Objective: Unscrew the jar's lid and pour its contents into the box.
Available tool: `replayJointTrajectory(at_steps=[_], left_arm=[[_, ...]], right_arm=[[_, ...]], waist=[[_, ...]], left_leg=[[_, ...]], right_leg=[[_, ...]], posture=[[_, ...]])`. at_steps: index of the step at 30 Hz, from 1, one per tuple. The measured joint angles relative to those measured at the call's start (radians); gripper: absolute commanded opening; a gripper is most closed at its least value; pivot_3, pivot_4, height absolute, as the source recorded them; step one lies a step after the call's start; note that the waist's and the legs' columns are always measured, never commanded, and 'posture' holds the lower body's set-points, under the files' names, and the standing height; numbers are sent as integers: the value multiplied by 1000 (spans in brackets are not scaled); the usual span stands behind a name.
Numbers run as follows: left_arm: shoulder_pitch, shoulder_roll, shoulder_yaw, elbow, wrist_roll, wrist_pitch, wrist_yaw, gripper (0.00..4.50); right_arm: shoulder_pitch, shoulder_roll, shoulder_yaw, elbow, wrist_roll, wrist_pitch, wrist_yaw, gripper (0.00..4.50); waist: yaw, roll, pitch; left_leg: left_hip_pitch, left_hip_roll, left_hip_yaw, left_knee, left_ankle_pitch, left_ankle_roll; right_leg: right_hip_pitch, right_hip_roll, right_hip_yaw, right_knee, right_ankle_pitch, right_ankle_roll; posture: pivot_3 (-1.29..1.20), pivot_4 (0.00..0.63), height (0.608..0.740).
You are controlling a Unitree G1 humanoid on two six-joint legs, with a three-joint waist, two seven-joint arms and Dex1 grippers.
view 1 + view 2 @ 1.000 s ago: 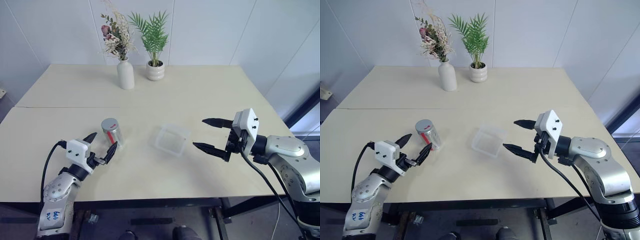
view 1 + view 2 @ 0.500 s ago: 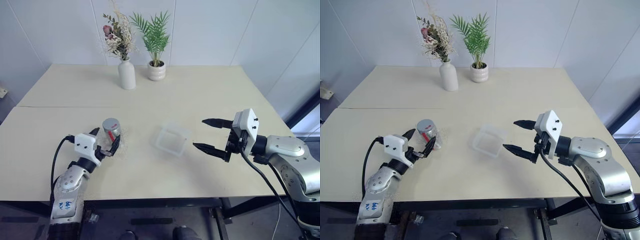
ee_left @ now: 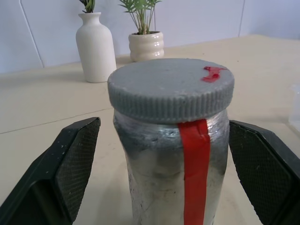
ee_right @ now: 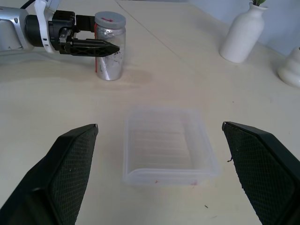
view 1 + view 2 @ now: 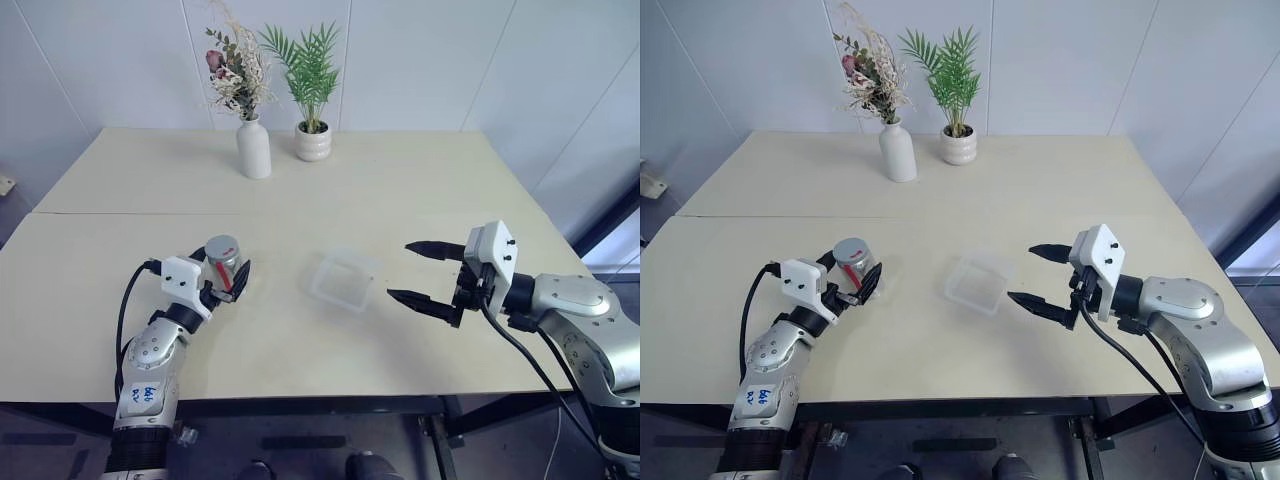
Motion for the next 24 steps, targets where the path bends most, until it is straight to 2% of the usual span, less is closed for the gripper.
replayJointTrajectory(at_steps=[1,6,8,9,16,19,24], left_arm=[[0,0,0,0,-1,-1,0,4485],[0,-2,-4,4,-5,1,-15,2950],[0,-2,-7,4,-8,2,-21,2474],[0,-3,-7,4,-9,2,-22,2373],[0,-1,-9,5,-18,2,-43,2277],[-16,26,-19,10,-28,11,-99,2277],[-150,110,-31,25,-105,82,-271,2277]], right_arm=[[1,0,0,-2,0,0,-1,4500],[6,-2,0,-13,0,1,-8,4500],[6,-2,0,-16,0,1,-10,4500],[6,-3,0,-17,1,1,-11,4500],[6,-6,0,-18,1,3,-19,4500],[-2,-6,0,-20,3,16,-34,4500],[-61,28,2,-54,12,55,-90,4500]], waist=[[0,0,0],[3,0,0],[3,0,0],[4,0,0],[8,0,0],[11,0,0],[13,0,0]], left_leg=[[0,0,0,0,0,0],[0,0,0,0,0,0],[0,0,0,0,0,0],[0,0,0,0,0,0],[0,0,0,0,0,0],[0,0,0,0,0,0],[-1,0,1,-1,0,0]], right_leg=[[0,0,0,0,0,0],[0,0,0,0,0,0],[0,0,0,0,0,0],[0,0,0,0,0,0],[0,0,0,-1,0,0],[0,0,0,-1,0,0],[1,1,0,-6,2,0]], posture=[[0,150,740],[0,150,740],[0,150,740],[0,150,740],[0,150,740],[0,150,740],[0,150,740]])
